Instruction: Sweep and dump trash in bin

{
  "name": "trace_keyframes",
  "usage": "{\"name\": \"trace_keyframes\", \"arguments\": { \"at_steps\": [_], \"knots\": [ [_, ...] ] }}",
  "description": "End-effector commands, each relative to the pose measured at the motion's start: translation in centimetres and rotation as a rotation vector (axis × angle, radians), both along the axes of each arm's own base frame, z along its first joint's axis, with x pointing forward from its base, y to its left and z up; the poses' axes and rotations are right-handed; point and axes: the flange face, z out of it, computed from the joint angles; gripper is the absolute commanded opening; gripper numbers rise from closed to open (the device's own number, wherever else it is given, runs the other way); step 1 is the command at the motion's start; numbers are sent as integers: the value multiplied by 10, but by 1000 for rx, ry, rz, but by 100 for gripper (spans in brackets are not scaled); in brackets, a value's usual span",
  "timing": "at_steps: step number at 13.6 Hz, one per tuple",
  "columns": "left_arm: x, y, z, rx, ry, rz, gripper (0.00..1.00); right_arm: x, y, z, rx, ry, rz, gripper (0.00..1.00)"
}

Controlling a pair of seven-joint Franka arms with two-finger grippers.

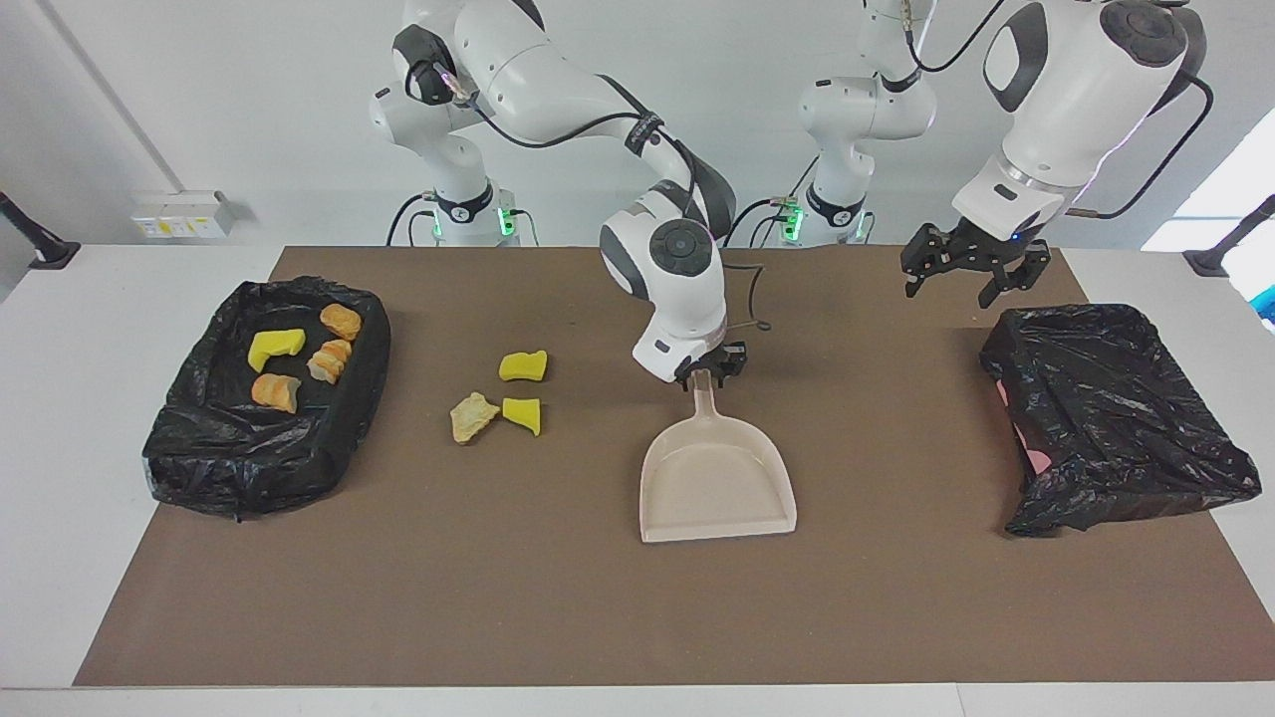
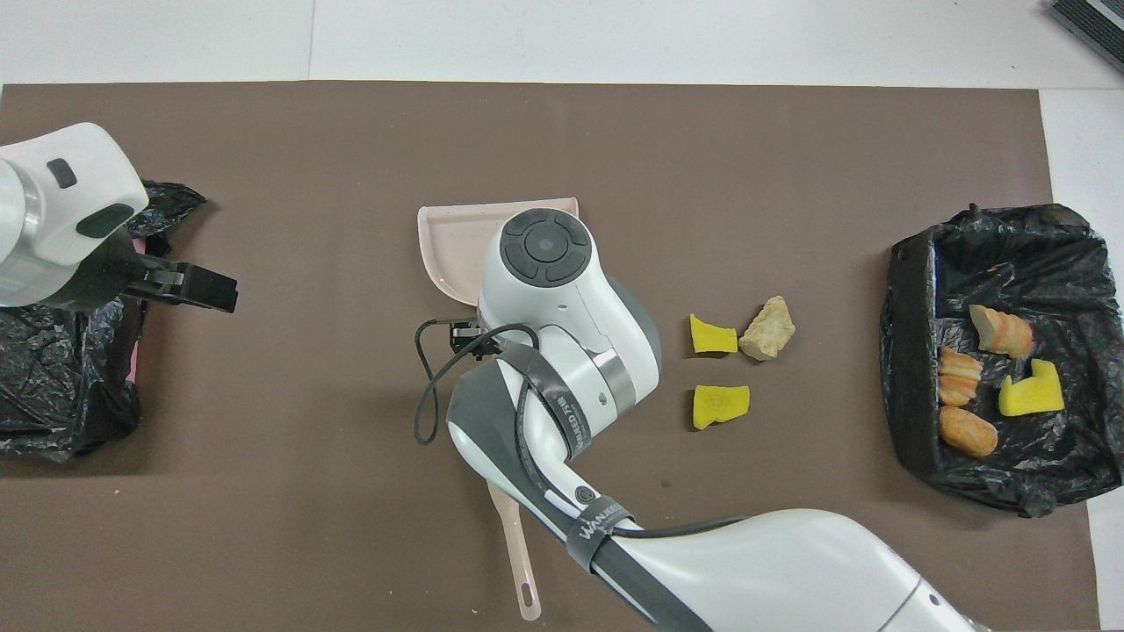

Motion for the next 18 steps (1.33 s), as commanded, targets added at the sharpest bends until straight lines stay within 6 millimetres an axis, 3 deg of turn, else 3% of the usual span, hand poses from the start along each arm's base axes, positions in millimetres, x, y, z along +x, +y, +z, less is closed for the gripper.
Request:
{"name": "trace_keyframes", "arguments": {
  "at_steps": [1, 3, 5, 8, 9, 10, 12, 14, 15, 18],
  "knots": [
    [5, -7, -9, 2, -18, -1, 100, -45, -29, 46, -19, -8, 54, 100],
    [16, -17, -19, -9, -38, 6, 100, -91, -49, 65, -31, -2, 122, 100],
    [29, -35, -35, -11, -36, 41, 100, -141, -47, 60, -59, 10, 189, 100],
    [40, -99, -75, -13, -56, 75, 100, -198, -50, 42, -70, -15, 278, 100],
    [43, -118, -93, -10, -53, 83, 100, -217, -41, 30, -70, -22, 314, 100],
    [40, -148, -112, -3, -49, 69, 100, -229, -31, 20, -65, -33, 332, 100],
    [37, -180, -140, -9, -58, 116, 100, -231, -16, -1, -54, -43, 343, 100],
    [19, -213, -165, -5, -45, 100, 100, -243, 7, -30, -38, -58, 354, 100],
    [12, -224, -184, 5, -28, 85, 100, -246, 12, -39, -35, -60, 359, 100],
    [-18, -247, -213, 14, -12, 36, 100, -246, 13, -40, -37, -62, 358, 100]
  ]
}}
